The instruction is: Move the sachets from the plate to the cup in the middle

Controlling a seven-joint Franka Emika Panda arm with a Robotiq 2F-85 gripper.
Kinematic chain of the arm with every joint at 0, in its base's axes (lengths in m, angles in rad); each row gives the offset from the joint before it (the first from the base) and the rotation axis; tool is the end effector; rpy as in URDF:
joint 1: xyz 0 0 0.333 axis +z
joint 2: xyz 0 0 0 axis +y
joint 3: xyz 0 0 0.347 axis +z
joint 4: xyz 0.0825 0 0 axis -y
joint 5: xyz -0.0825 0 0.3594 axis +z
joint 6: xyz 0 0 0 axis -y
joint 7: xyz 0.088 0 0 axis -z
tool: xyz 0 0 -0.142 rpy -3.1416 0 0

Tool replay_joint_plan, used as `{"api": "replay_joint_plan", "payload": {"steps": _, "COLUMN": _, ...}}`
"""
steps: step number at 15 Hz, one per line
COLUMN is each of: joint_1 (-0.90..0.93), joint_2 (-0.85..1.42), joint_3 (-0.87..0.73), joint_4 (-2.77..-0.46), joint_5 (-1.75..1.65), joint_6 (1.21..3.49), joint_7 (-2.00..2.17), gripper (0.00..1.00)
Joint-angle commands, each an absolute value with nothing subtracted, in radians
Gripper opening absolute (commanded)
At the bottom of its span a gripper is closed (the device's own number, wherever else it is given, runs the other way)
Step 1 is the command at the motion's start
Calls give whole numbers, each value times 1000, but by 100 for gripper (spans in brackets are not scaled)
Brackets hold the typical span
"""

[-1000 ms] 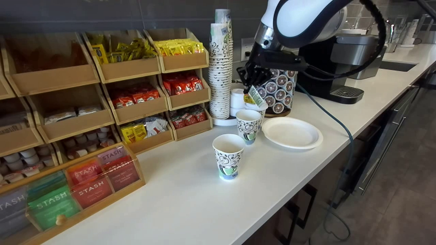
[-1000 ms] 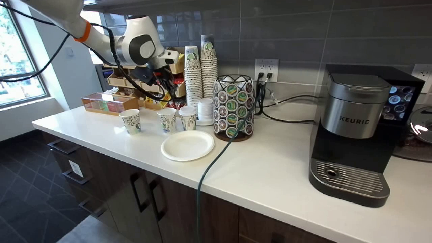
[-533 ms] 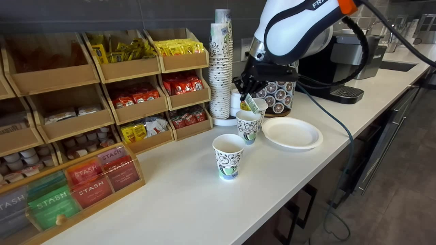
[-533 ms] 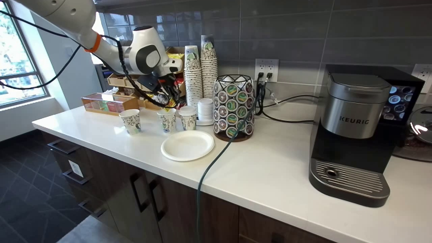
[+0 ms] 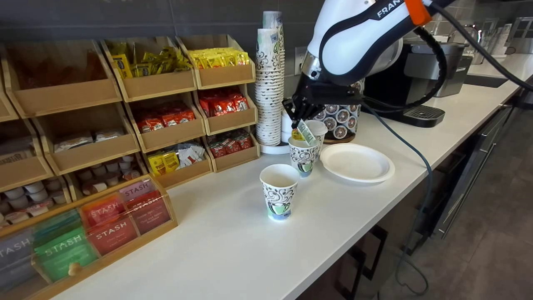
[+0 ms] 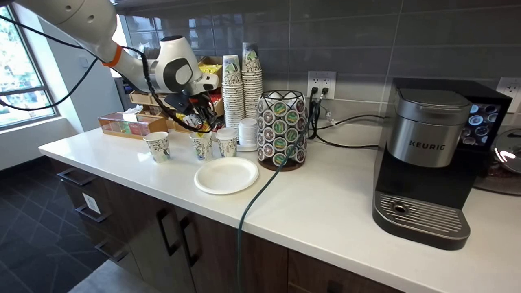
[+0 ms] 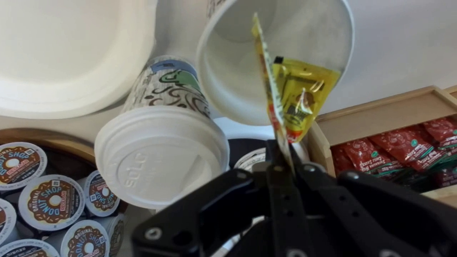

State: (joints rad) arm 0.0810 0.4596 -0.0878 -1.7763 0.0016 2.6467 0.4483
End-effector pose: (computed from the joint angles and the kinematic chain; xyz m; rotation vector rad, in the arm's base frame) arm 0.6989 0.0025 0.3565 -2.9490 0.6581 -0.6287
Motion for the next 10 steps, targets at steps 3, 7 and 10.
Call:
{"api": "replay_joint_plan", "payload": {"steps": 3, "joint_1": 97, "joint_2": 459, "joint_3": -100, "joint_4": -1782, "joint_5": -3, "joint_6": 2636, "joint_7": 444, "gripper": 43}}
{"api": "replay_joint_plan", "payload": {"steps": 7, "joint_1": 98, "joint_2": 424, "joint_3": -111, "joint_4": -1818, "joint_5": -13, "joint_6": 2638, "joint_7": 442, "gripper": 72}}
{"api": "replay_joint_plan", "payload": {"steps": 10, "joint_1": 53, "joint_2": 341, "joint_3": -51, "joint_4": -1892, "joint_5": 28, "joint_6": 2613, "joint_7": 292, "gripper": 94}}
